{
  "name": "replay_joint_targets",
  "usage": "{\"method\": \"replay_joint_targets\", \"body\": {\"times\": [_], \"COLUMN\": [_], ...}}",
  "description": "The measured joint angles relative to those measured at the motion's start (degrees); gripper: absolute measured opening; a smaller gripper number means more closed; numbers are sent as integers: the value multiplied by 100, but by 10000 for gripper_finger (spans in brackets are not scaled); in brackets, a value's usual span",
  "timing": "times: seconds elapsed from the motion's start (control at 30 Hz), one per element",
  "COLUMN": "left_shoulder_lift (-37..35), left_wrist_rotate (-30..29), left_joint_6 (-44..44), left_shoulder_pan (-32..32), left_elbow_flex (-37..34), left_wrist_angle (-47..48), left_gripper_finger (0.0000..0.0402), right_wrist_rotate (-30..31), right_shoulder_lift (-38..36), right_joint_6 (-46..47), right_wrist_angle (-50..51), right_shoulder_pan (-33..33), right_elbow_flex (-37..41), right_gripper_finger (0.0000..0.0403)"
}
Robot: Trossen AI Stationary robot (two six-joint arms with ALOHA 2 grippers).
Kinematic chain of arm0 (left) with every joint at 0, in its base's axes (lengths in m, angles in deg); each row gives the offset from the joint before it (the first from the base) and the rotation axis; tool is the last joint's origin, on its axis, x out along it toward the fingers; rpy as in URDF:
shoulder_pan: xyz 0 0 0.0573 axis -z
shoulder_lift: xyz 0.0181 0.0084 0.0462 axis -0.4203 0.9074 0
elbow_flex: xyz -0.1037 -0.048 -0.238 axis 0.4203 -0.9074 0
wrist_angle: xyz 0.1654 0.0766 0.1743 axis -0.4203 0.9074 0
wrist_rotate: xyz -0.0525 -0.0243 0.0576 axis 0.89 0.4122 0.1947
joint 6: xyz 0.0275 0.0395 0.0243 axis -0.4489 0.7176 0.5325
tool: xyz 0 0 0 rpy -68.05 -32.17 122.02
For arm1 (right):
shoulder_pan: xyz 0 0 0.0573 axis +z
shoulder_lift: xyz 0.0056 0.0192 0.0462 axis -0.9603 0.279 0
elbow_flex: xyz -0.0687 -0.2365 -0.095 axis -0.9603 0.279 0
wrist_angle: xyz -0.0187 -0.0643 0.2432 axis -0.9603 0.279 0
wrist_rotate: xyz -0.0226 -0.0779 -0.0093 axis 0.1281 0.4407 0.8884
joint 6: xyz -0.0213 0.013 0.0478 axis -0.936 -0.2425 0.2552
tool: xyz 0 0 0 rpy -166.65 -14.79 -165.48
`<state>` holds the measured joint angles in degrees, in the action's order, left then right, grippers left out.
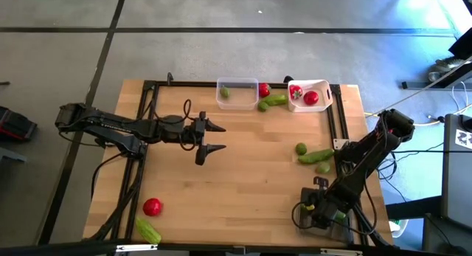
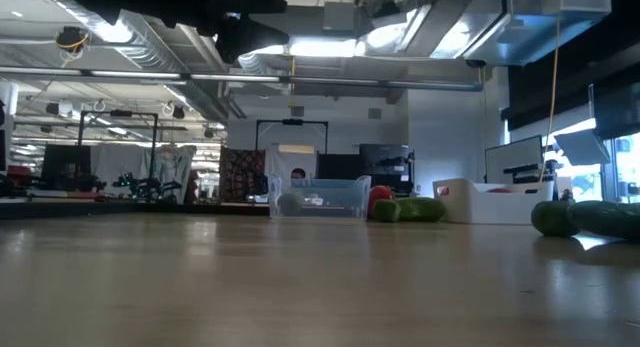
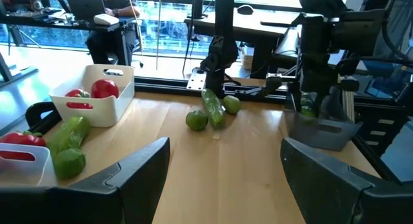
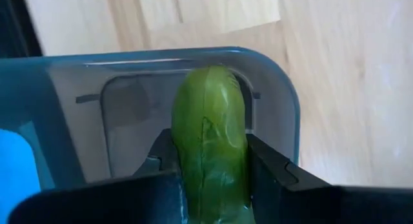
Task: Sort produce into baskets
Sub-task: Put the green cucumber into the black bin
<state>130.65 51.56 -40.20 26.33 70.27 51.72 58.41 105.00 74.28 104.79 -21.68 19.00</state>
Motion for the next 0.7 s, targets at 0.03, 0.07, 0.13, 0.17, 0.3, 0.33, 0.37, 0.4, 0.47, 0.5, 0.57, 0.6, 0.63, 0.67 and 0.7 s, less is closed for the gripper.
{"method": "replay_joint_targets", "body": {"times": [0.03, 0.07, 0.13, 0.17, 0.3, 0.33, 0.37, 0.4, 0.47, 0.5, 0.57, 0.6, 0.63, 0.67, 0.7], "left_shoulder_lift": [1, 1, 0, 0, 1, 1, 0, 0, 0, 2, 0, 1, 0, 0, 0], "left_wrist_rotate": [0, 0, 0, 0, 0, 0, 0, 0, 0, 0, 0, 0, 0, 0, 0], "left_joint_6": [1, 2, 12, 41, 63, 63, 63, 63, 63, 63, 63, 62, 60, 58, 51], "left_shoulder_pan": [0, 0, 0, 0, 0, 0, 0, 0, 0, 0, 0, 0, 0, 0, 0], "left_elbow_flex": [0, 0, 0, 0, -2, -2, -2, -2, -2, -2, -2, -2, -2, -2, -2], "left_wrist_angle": [-1, -1, -2, -4, -62, -68, -66, -66, -66, -66, -66, -66, -65, -65, -63], "left_gripper_finger": [292, 292, 292, 292, 292, 292, 292, 292, 292, 292, 292, 292, 292, 292, 292], "right_wrist_rotate": [29, 35, 69, 107, 161, 87, 12, -22, -28, -30, -159, -264, -357, -458, -547], "right_shoulder_lift": [0, 0, 0, 0, 0, 0, 0, 0, 0, 0, -1, -7, -16, -32, -44], "right_joint_6": [31, 91, 214, 287, 306, 292, 290, 291, 330, 335, 337, 342, 346, 349, 353], "right_wrist_angle": [32, 72, 155, 181, 159, 151, 150, 154, 144, 118, 80, 124, 180, 260, 364], "right_shoulder_pan": [0, 0, 0, 0, 0, -1, -2, -2, -2, -2, -1, -4, -23, -64, -92], "right_elbow_flex": [0, 0, 0, 0, 0, 0, 0, 0, 0, 0, -22, -73, -158, -276, -407], "right_gripper_finger": [80, 84, 98, 109, 163, 175, 186, 196, 208, 212, 216, 216, 217, 217, 217]}}
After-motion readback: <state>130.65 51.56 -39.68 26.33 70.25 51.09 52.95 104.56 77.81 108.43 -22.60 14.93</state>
